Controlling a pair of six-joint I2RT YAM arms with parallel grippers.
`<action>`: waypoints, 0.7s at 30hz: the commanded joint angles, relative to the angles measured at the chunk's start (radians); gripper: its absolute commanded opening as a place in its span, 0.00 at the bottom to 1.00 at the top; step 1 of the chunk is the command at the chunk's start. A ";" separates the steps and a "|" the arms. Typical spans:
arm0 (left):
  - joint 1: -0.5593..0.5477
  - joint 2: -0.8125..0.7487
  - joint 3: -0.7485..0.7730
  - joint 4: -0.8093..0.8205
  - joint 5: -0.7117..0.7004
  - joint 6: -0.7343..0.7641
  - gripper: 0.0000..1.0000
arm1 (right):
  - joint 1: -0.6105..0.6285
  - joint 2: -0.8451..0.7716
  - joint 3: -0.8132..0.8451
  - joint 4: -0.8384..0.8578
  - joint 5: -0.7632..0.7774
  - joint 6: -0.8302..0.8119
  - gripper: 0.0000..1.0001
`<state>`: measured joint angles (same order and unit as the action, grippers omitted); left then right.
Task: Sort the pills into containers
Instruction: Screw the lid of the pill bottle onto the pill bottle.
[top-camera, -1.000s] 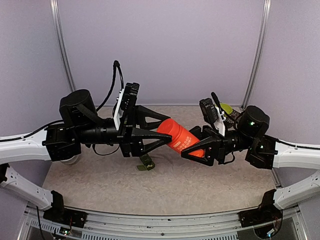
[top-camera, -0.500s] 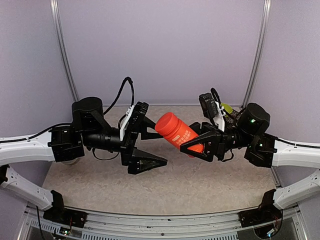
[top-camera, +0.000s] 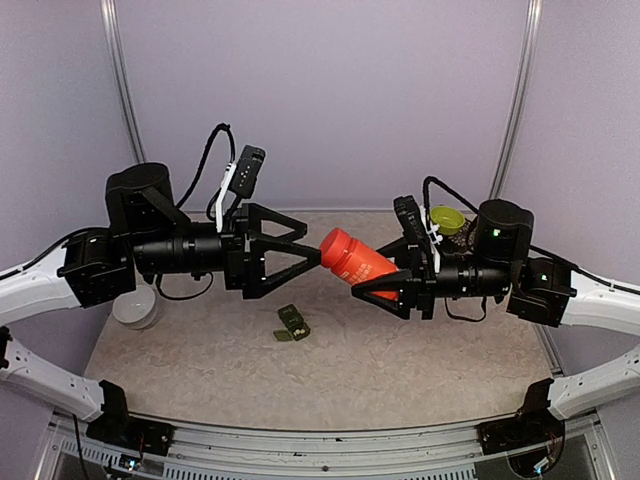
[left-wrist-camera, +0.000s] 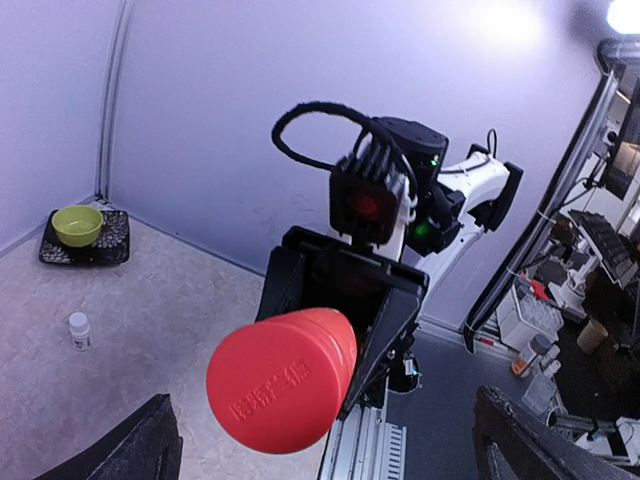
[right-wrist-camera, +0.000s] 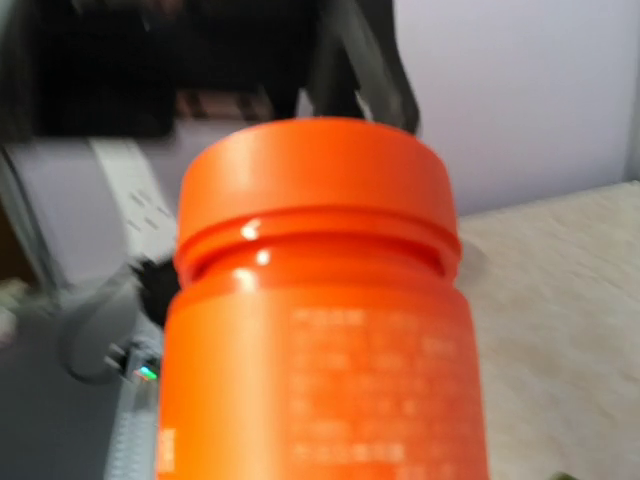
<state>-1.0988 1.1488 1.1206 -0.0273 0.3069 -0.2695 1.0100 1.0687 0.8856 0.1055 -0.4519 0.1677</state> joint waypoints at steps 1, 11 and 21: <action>0.028 0.034 0.091 -0.125 -0.074 -0.167 0.99 | 0.006 -0.010 0.014 -0.069 0.099 -0.158 0.00; 0.075 0.179 0.208 -0.258 -0.037 -0.277 0.99 | 0.007 -0.025 0.025 -0.097 0.153 -0.228 0.00; 0.093 0.224 0.239 -0.230 0.061 -0.304 0.80 | 0.007 -0.012 0.023 -0.111 0.178 -0.244 0.00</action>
<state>-1.0172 1.3628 1.3270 -0.2760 0.3099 -0.5533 1.0100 1.0668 0.8856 -0.0113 -0.2966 -0.0616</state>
